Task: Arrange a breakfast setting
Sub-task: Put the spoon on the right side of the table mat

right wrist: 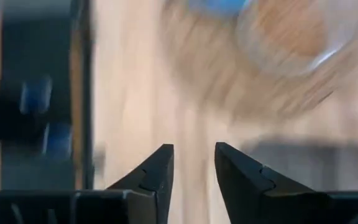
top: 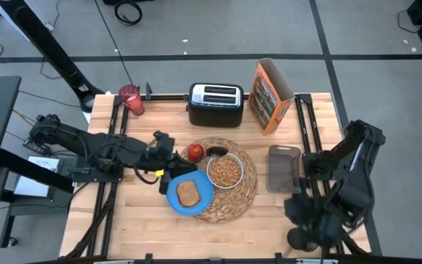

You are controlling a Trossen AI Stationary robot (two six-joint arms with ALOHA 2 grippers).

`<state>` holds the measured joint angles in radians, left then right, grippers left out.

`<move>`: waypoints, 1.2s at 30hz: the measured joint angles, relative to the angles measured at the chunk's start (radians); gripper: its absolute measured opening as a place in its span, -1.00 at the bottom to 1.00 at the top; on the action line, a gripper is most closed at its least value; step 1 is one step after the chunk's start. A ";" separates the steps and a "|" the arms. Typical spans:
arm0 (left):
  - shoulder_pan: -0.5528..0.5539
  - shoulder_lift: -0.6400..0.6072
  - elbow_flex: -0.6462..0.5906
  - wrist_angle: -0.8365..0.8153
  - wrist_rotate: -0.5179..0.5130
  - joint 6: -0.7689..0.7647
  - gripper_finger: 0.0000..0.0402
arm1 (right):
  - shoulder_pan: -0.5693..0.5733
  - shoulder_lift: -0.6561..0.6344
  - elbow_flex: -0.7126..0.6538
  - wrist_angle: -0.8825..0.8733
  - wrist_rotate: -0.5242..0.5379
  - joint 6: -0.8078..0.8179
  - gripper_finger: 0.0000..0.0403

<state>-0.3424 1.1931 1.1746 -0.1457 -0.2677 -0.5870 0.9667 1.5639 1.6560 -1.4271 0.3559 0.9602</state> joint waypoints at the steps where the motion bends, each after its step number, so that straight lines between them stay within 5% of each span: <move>1: 0.006 0.003 -0.012 0.068 0.002 0.010 -0.99 | -0.022 0.000 0.033 -0.004 0.083 0.031 -0.37; 6: 0.030 0.053 -0.076 0.430 0.000 0.029 -0.99 | -0.112 -0.033 0.071 0.141 0.524 0.053 -0.21; 9: 0.043 0.106 -0.109 0.621 0.002 0.030 -0.99 | -0.169 -0.044 0.033 0.308 0.640 -0.052 -0.11; 22: 0.004 0.227 -0.122 1.007 0.005 0.307 -0.99 | -0.329 -0.050 -0.133 1.379 0.568 -0.691 0.05; 36: 0.019 0.227 -0.122 1.046 -0.022 0.389 -0.98 | -0.484 -0.051 -0.136 1.849 0.320 -1.073 -0.02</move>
<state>-0.3229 1.4200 1.0531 0.9008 -0.2895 -0.1980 0.4822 1.5131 1.5200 0.4216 0.6755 -0.1123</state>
